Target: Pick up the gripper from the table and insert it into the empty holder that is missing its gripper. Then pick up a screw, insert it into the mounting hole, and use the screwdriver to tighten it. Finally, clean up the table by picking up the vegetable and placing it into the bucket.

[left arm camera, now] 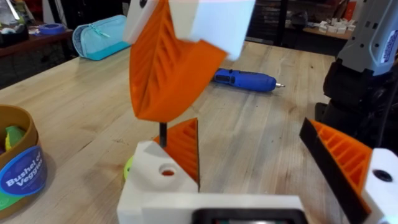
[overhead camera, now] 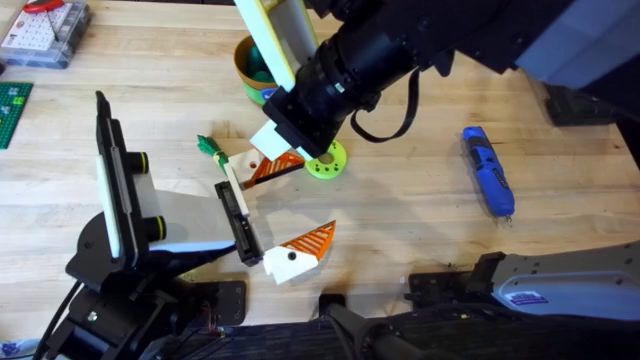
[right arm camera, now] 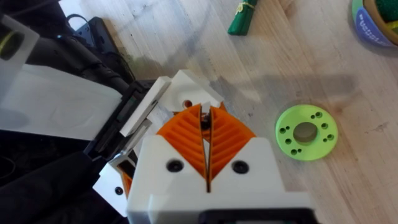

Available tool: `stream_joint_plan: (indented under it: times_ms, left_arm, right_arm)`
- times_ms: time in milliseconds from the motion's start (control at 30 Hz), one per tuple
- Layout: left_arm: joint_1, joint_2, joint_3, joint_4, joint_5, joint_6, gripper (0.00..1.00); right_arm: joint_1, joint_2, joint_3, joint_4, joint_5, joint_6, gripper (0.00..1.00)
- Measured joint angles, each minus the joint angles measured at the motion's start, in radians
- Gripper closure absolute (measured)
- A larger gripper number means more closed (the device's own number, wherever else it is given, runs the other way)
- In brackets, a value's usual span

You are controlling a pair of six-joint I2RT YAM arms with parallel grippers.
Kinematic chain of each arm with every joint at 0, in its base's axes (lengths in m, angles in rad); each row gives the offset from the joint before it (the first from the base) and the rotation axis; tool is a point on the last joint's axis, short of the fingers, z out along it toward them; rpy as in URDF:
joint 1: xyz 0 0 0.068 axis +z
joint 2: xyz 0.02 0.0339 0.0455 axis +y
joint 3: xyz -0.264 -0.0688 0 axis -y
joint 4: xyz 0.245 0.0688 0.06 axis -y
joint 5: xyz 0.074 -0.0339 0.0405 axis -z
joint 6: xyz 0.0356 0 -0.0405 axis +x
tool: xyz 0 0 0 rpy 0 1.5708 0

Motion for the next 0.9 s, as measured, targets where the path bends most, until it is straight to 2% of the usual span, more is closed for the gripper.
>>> stream_joint_plan:
  times_ms: [267, 600, 900]
  left_arm:
    - [0.0, 0.0, 0.0, -0.001, 0.0, 0.0, 0.011]
    - [0.0, 0.0, 0.0, -0.002, 0.0, 0.0, 0.011]
    - [0.0, 0.0, 0.0, -0.002, 0.0, 0.0, 0.011]
  right_arm:
    - [0.0, -0.003, 0.0, -0.009, 0.002, -0.004, 0.994]
    - [0.0, -0.1, 0.014, -0.01, 0.002, -0.02, 0.994]
    - [0.0, -0.113, 0.016, -0.01, 0.002, -0.022, 0.994]
